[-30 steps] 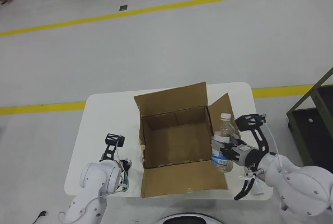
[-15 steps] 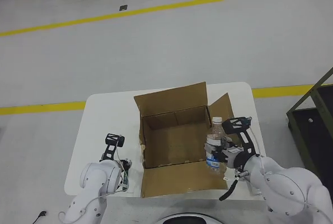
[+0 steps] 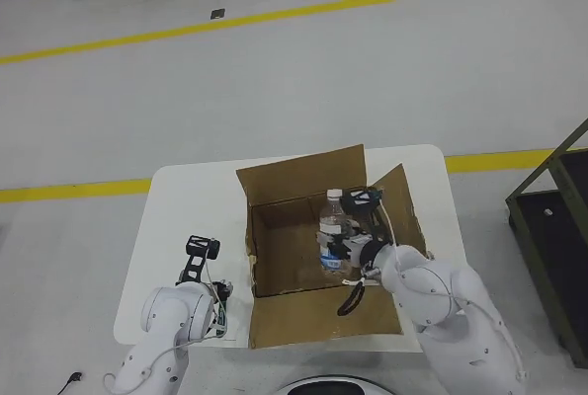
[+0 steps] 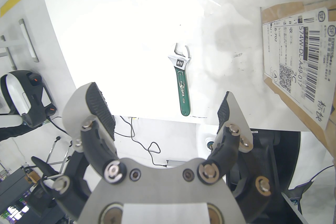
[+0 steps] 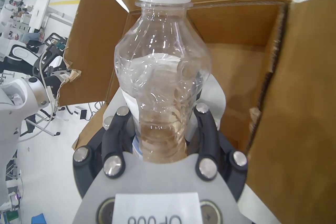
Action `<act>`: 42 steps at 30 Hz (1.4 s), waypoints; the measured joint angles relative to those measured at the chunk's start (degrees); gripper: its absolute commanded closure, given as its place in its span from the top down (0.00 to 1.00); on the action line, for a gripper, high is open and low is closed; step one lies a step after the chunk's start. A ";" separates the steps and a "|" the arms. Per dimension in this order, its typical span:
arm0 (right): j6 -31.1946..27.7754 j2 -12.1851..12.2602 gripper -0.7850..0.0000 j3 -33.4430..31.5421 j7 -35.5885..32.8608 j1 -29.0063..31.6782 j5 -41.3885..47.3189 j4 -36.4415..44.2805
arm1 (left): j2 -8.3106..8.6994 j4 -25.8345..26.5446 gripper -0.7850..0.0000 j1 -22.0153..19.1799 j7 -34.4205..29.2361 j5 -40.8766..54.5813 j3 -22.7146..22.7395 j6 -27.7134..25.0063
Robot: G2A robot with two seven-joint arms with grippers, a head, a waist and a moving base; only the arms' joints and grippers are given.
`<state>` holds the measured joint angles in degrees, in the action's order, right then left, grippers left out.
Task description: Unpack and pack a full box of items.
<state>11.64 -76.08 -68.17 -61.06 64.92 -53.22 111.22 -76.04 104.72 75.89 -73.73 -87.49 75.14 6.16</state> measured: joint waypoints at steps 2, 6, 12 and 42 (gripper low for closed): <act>0.21 -0.61 0.00 2.63 1.26 -2.54 2.25 -4.31 | 0.00 0.00 1.00 0.00 0.00 0.00 0.00 0.00; 0.54 -1.96 0.00 7.44 3.74 -7.71 6.86 -13.75 | 0.00 0.00 1.00 0.00 0.00 0.00 0.00 0.00; 1.14 -3.55 0.00 12.92 5.50 -12.89 9.08 -22.97 | 0.00 0.00 1.00 0.00 0.00 0.00 0.00 0.00; 5.59 -8.10 0.90 23.48 6.12 -20.11 9.81 -43.71 | 0.00 0.00 1.00 0.00 0.00 0.00 0.00 0.00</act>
<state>17.23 -84.18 -44.69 -54.95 44.81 -43.41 67.51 -76.04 104.72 75.89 -73.73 -87.49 75.14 6.16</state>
